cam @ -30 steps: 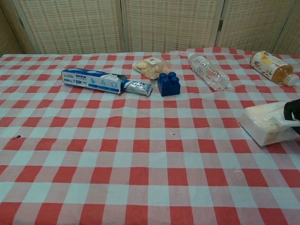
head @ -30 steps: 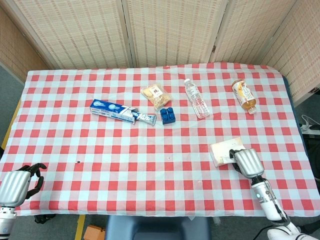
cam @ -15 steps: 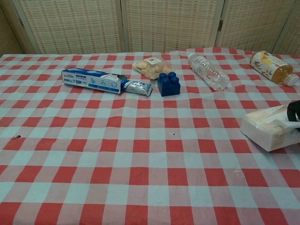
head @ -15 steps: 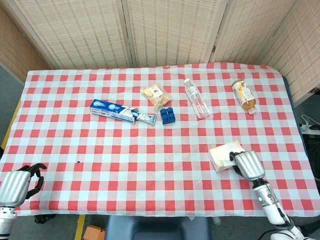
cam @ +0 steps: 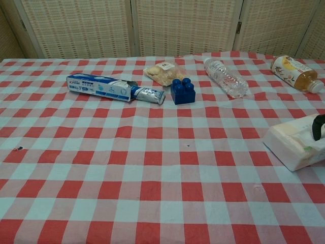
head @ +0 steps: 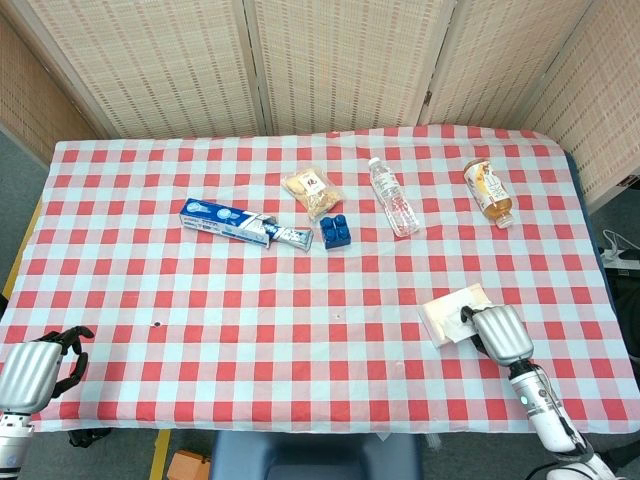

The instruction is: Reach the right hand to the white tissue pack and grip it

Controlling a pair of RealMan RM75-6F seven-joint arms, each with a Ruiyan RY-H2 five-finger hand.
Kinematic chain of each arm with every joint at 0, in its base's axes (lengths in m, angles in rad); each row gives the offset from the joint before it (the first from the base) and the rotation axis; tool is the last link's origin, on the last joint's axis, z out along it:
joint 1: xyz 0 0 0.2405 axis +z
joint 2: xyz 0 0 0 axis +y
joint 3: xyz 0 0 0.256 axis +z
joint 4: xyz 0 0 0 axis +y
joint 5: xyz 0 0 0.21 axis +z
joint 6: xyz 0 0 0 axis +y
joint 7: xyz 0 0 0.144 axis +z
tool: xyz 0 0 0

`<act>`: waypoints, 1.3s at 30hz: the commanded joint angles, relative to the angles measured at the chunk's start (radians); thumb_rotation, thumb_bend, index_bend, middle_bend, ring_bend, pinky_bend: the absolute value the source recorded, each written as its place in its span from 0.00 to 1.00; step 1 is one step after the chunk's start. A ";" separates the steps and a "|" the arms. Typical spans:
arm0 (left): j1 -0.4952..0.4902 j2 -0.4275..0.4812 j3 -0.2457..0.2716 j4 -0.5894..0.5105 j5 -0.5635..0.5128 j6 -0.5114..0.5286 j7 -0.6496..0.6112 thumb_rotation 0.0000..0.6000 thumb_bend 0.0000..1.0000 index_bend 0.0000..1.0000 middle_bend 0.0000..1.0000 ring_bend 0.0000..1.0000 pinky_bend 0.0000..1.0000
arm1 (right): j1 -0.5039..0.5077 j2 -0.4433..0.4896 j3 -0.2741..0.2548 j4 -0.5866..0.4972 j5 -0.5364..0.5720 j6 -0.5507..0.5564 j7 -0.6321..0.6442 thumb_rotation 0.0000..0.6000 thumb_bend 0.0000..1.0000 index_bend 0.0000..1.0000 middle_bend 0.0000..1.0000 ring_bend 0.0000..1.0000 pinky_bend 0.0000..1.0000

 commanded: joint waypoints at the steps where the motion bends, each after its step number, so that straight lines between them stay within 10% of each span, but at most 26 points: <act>1: 0.000 0.000 -0.001 0.000 -0.001 0.000 0.000 1.00 0.49 0.41 0.55 0.53 0.69 | -0.002 -0.005 0.003 0.005 -0.006 0.013 0.003 1.00 0.45 0.50 0.68 0.68 0.82; 8: 0.000 0.000 0.000 -0.001 0.001 0.000 0.001 1.00 0.49 0.41 0.55 0.52 0.69 | -0.008 -0.033 0.012 0.042 -0.035 0.070 0.022 1.00 0.52 0.76 0.68 0.69 0.83; 39: 0.000 0.002 0.002 -0.004 0.007 0.002 -0.003 1.00 0.49 0.41 0.55 0.52 0.69 | -0.184 0.203 0.026 -0.255 -0.086 0.395 -0.047 1.00 0.54 0.78 0.68 0.70 0.83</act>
